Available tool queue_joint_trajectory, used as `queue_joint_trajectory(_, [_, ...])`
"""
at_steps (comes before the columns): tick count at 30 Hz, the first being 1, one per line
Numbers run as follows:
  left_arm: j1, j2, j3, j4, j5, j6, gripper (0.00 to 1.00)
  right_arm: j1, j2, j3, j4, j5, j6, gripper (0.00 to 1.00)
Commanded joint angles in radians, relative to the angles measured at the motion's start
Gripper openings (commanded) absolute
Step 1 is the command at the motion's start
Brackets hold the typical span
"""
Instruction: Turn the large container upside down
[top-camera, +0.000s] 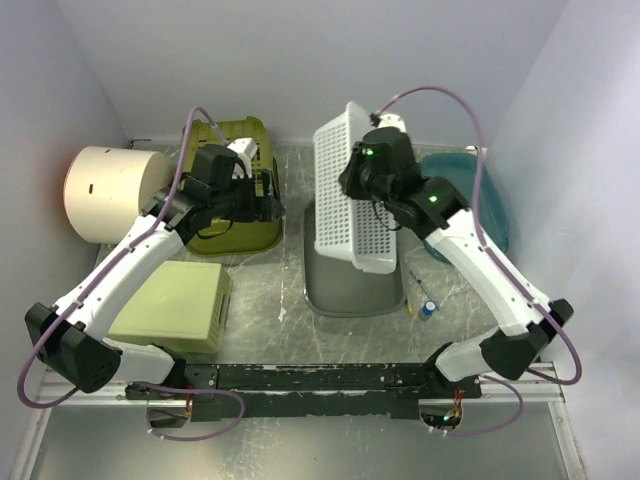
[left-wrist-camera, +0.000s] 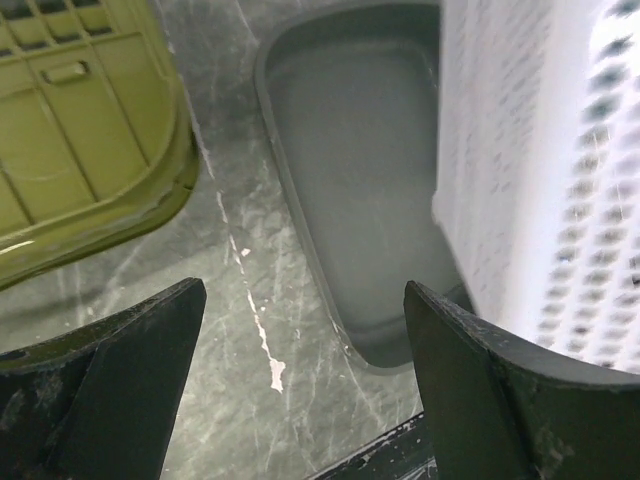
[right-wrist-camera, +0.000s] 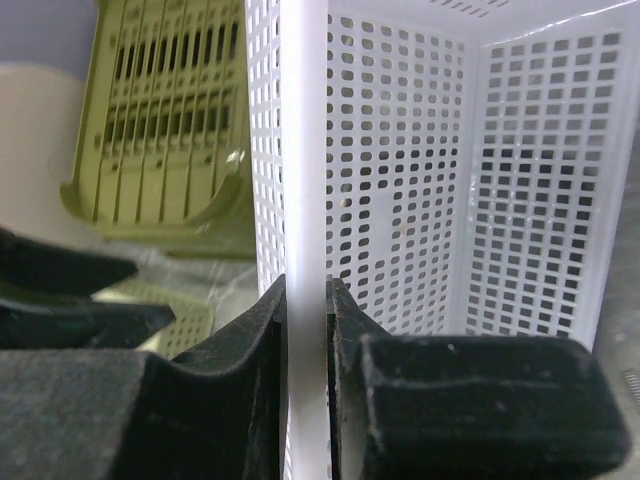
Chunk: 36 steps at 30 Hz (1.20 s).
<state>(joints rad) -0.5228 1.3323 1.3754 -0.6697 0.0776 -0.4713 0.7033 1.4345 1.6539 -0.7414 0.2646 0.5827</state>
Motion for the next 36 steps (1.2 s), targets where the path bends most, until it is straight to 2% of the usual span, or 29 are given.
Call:
queue_joint_trajectory(1, [-0.095,0.021,-0.025,0.087,-0.076,-0.049,0.91,-0.044,-0.110,0.060,0.035,0.213,-0.101,0.00])
queue_joint_trajectory(3, [-0.152,0.059,-0.043,0.124,-0.082,-0.079,0.91,-0.055,-0.140,0.071,0.050,0.277,-0.128,0.00])
queue_joint_trajectory(6, [-0.211,0.125,-0.098,0.235,-0.014,-0.154,0.90,-0.072,-0.156,0.076,0.078,0.427,-0.206,0.00])
queue_joint_trajectory(8, [-0.269,0.191,-0.115,0.311,0.005,-0.180,0.90,-0.103,-0.150,0.094,0.093,0.465,-0.244,0.00])
queue_joint_trajectory(12, [-0.354,0.374,-0.054,0.326,0.039,-0.173,0.90,-0.183,-0.120,0.136,0.123,0.406,-0.287,0.00])
queue_joint_trajectory(18, [-0.423,0.551,-0.044,0.307,0.075,-0.132,0.91,-0.323,-0.048,0.193,0.097,0.204,-0.236,0.00])
queue_joint_trajectory(29, [-0.554,0.402,-0.270,0.165,-0.010,-0.184,0.92,-0.460,0.048,0.212,0.165,-0.115,-0.092,0.00])
queue_joint_trajectory(36, [-0.634,0.288,-0.360,0.079,0.026,-0.244,0.92,-0.461,0.008,-0.027,0.567,-0.201,0.087,0.00])
